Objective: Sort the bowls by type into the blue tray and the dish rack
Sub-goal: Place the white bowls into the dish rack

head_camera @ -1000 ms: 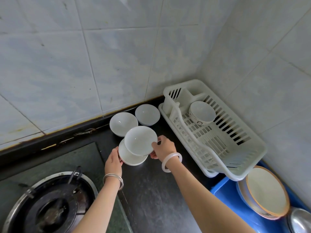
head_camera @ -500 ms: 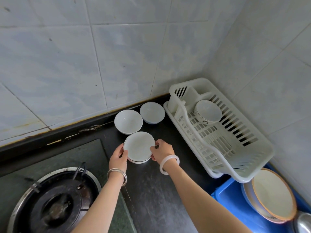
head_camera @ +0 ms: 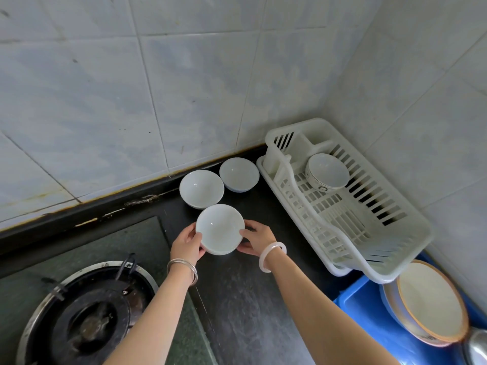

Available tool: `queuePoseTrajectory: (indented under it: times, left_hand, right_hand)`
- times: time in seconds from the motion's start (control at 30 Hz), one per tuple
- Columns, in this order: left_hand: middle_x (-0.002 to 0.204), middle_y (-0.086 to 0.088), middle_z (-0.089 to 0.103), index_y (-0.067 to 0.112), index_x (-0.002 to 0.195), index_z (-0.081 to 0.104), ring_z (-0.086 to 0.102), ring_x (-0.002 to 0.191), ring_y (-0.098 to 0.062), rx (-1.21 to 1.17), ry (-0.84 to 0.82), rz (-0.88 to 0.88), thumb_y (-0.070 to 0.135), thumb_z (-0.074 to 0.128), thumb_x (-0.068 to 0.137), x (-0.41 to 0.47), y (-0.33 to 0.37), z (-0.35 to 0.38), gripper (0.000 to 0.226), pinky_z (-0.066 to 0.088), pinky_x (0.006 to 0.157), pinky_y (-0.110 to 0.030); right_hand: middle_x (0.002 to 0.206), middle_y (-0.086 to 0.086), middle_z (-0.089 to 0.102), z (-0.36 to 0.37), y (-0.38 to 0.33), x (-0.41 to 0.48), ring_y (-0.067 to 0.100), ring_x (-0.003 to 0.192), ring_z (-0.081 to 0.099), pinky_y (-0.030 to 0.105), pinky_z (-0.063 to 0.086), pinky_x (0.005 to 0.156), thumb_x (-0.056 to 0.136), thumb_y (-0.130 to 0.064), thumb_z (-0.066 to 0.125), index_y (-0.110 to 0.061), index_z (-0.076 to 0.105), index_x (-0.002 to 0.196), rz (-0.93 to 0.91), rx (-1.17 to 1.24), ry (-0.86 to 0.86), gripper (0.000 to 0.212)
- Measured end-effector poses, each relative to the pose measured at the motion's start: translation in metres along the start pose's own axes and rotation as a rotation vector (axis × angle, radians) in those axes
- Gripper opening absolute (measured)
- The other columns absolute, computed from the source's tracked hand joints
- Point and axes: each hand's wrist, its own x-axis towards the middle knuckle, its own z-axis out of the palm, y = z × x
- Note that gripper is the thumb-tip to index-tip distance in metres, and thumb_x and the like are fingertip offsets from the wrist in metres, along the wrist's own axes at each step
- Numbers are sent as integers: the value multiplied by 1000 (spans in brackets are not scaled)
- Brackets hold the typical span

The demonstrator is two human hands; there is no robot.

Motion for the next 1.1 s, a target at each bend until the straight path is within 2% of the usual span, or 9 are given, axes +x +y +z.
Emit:
queuePoseTrajectory:
  times: [0.23, 0.4, 0.6, 0.7, 0.8, 0.87, 0.97, 1.03, 1.1]
  left_hand:
    - [114, 0, 62, 23, 117, 62, 58, 104, -22, 41, -80, 117, 7, 53, 88, -22, 15, 27, 34, 54, 81, -35]
    - [97, 7, 63, 30, 101, 63, 60, 89, -11, 49, -231, 204, 8, 53, 87, -48, 41, 77, 28, 54, 67, -27]
    - [93, 9, 61, 23, 115, 61, 59, 85, -9, 128, -432, 258, 11, 53, 87, -78, 65, 163, 32, 56, 72, -30]
    - [96, 2, 61, 20, 121, 58, 60, 81, -14, 220, -510, 228, 11, 51, 88, -86, 68, 210, 35, 56, 83, -39]
    - [84, -1, 60, 17, 119, 59, 58, 69, -15, 280, -556, 145, 5, 46, 88, -90, 60, 249, 36, 56, 85, -45]
    - [78, -3, 59, 14, 115, 60, 56, 64, -17, 323, -567, 116, 2, 43, 86, -91, 50, 270, 36, 55, 86, -47]
    - [83, -4, 60, 11, 114, 61, 54, 59, -17, 375, -578, 93, -2, 39, 84, -89, 35, 293, 39, 55, 85, -48]
    - [94, -7, 59, 12, 116, 61, 57, 47, -13, 401, -590, 80, -4, 37, 84, -85, 26, 306, 43, 54, 84, -48]
    - [96, -8, 57, 11, 118, 60, 54, 32, -3, 420, -606, 70, -6, 38, 85, -80, 19, 318, 44, 53, 82, -48]
  right_hand:
    - [103, 2, 65, -34, 0, -14, 21, 89, 67, 32, 60, 70, 89, -8, 55, -22, 59, 119, -153, 101, 132, 33]
    - [91, -1, 66, -91, -17, -40, 18, 80, 69, 25, 58, 60, 87, -7, 56, -22, 61, 112, -304, 174, 237, 30]
    - [96, 4, 68, -175, -31, -59, 19, 67, 72, 20, 56, 52, 86, -8, 56, -22, 64, 107, -374, 183, 433, 27]
    - [82, -1, 69, -218, -31, -56, 17, 68, 71, 26, 57, 62, 84, -7, 55, -24, 66, 101, -317, 157, 503, 26]
    - [73, -1, 67, -258, -28, -46, 15, 71, 66, 32, 54, 78, 84, 0, 54, -13, 67, 104, -257, 160, 530, 28]
    - [77, 1, 67, -277, -23, -39, 14, 73, 65, 30, 53, 80, 84, 4, 54, -12, 65, 106, -222, 154, 527, 30]
    - [92, 15, 67, -297, -15, -24, 30, 94, 65, 38, 53, 87, 84, 4, 52, -1, 65, 105, -149, 54, 520, 25]
    - [98, 22, 68, -307, -12, -14, 36, 100, 63, 45, 51, 94, 87, -4, 52, 8, 63, 104, -91, 4, 530, 23]
    - [90, 20, 68, -317, -11, -6, 38, 101, 63, 50, 48, 97, 89, -16, 54, 9, 61, 104, -43, -38, 530, 30]
